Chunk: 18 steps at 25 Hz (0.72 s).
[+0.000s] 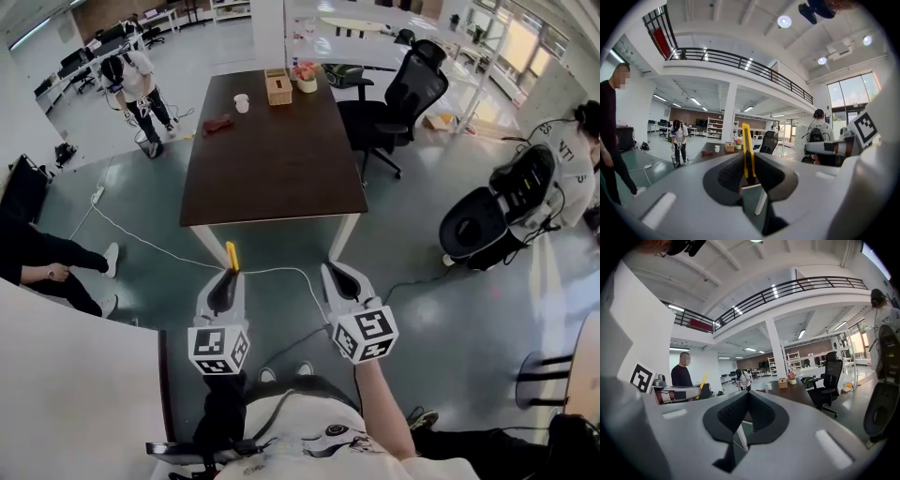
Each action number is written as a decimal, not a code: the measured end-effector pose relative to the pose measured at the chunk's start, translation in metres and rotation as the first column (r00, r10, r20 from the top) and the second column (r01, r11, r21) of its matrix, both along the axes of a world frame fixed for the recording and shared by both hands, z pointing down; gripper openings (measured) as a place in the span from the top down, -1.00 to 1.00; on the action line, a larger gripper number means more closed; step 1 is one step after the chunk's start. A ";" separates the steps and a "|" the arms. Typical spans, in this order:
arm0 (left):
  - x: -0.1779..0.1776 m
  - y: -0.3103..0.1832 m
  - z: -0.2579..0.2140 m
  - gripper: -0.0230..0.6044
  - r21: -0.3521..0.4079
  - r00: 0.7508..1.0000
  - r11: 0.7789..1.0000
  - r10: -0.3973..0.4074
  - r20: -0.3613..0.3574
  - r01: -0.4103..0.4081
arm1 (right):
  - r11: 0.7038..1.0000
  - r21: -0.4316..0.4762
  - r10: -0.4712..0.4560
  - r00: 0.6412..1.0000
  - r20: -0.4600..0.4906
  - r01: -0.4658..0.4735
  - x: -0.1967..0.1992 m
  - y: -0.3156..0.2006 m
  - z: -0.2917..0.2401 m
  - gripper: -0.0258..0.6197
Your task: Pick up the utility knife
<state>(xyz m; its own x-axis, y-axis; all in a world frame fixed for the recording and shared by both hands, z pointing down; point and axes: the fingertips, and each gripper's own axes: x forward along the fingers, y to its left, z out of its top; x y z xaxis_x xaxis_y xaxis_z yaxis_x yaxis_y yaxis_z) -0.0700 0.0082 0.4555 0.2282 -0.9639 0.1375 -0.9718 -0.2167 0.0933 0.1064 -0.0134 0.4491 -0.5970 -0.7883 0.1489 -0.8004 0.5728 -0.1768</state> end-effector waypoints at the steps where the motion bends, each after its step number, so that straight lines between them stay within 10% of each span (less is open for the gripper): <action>1: -0.001 0.000 -0.003 0.72 0.011 1.000 1.000 -0.001 0.001 0.001 | 1.000 0.011 0.011 1.000 0.005 -0.011 0.001 0.000 -0.002 0.92; 18: -0.032 -0.002 -0.012 0.72 0.067 1.000 0.998 0.020 -0.010 -0.019 | 0.992 0.089 0.092 0.996 0.003 -0.092 -0.022 0.003 -0.010 0.92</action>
<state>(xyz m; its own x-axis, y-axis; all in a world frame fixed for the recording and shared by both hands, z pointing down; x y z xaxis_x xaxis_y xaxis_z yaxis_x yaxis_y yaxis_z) -0.1020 0.0066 0.4432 0.2480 -0.9662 0.0699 -0.9663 -0.2416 0.0883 0.0849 -0.0106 0.4387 -0.5209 -0.8502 0.0764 -0.8508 0.5099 -0.1269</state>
